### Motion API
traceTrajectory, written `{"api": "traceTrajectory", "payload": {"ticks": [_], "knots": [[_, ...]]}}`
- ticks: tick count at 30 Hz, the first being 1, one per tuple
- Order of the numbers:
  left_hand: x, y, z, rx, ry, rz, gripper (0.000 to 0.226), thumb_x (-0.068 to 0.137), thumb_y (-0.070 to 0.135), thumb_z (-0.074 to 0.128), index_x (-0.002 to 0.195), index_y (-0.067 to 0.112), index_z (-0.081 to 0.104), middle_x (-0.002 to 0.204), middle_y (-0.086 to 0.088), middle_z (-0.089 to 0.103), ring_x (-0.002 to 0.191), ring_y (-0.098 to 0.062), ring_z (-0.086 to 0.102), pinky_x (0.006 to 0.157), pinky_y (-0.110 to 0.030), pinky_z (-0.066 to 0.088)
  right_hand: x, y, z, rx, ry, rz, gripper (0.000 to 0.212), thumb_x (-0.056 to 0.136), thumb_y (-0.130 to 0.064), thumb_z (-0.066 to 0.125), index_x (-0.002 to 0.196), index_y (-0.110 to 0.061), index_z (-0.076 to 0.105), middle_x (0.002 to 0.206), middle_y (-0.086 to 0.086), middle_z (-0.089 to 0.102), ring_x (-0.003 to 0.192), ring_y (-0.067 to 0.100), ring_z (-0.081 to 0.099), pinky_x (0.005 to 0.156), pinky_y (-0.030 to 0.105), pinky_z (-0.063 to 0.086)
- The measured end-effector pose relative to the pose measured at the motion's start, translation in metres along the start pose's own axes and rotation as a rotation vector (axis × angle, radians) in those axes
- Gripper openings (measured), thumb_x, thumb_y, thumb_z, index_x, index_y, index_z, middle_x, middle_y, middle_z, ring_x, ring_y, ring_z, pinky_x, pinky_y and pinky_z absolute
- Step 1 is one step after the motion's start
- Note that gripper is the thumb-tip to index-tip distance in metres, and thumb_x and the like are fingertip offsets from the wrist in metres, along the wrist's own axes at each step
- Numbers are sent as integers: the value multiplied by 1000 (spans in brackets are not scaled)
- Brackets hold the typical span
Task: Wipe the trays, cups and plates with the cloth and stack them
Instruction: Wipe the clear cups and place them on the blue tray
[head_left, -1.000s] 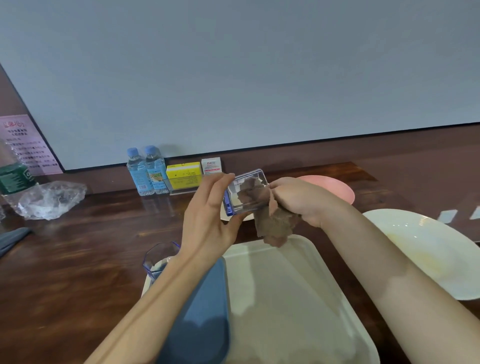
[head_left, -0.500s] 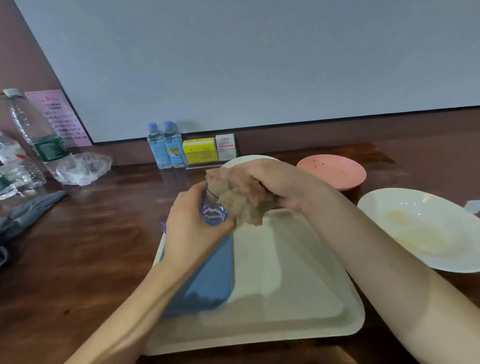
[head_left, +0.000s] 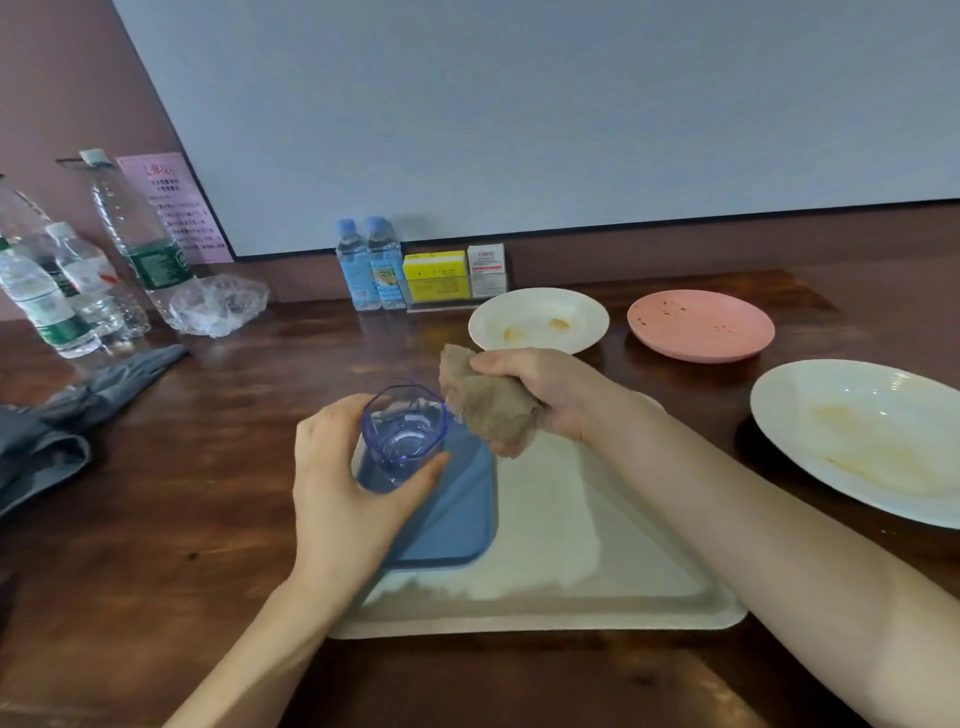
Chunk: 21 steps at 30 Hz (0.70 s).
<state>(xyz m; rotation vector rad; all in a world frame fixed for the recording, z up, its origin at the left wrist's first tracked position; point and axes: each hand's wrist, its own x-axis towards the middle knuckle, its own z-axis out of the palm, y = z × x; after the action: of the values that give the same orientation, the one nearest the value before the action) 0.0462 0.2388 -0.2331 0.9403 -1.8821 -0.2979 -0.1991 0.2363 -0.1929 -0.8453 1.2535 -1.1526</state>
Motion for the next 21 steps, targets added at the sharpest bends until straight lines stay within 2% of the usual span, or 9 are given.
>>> {"api": "traceTrajectory", "payload": {"ticks": [4, 6, 10, 13, 17, 19, 21], "knots": [[-2, -13, -6, -29, -33, -89, 59, 69, 35, 100, 118, 28, 67, 106, 13, 58, 94, -9, 61, 79, -23, 51, 4, 11, 3, -11, -18, 9, 18, 103, -25, 62, 97, -12, 73, 85, 8, 76, 69, 20, 73, 60, 30, 56], [-3, -20, -5, -3, -64, -155, 55, 70, 37, 99, 114, 31, 67, 102, 14, 58, 90, -8, 61, 75, -30, 52, 4, 14, 6, 13, -9, 19, 19, 104, -23, 60, 97, -11, 72, 81, 7, 76, 66, 19, 73, 59, 30, 56], [1, -28, 0, 40, -108, -220, 54, 71, 42, 96, 109, 30, 61, 98, 10, 57, 86, -8, 59, 72, -34, 50, 7, 20, 7, 80, 28, 12, 18, 104, -24, 60, 102, -11, 73, 82, 5, 76, 67, 18, 73, 62, 31, 57], [2, -34, 4, 53, -110, -260, 67, 71, 44, 97, 125, 28, 58, 105, 10, 60, 92, -13, 62, 77, -37, 53, 7, 19, 5, 173, 13, 10, 19, 104, -24, 60, 109, -11, 74, 90, 6, 78, 74, 19, 75, 62, 29, 58], [4, -36, 5, 29, -120, -296, 97, 70, 45, 98, 150, 23, 47, 127, 7, 60, 114, -20, 63, 93, -42, 56, 7, 13, 3, 176, -32, -44, 24, 103, -18, 57, 123, -11, 70, 108, 6, 77, 99, 22, 73, 83, 36, 59], [2, -32, 5, 52, -96, -282, 110, 69, 41, 99, 158, 19, 39, 137, -2, 52, 127, -26, 56, 103, -46, 52, 5, 6, 2, 29, -47, -108, 19, 104, -13, 55, 119, -13, 67, 103, 5, 74, 95, 20, 71, 80, 34, 58], [1, -22, 3, 64, 23, -198, 108, 73, 36, 98, 160, 16, 36, 145, -8, 43, 135, -34, 50, 109, -51, 48, 0, -3, 0, -207, 19, -175, 11, 105, -9, 56, 113, -13, 62, 91, 6, 71, 80, 17, 70, 68, 29, 57]]}}
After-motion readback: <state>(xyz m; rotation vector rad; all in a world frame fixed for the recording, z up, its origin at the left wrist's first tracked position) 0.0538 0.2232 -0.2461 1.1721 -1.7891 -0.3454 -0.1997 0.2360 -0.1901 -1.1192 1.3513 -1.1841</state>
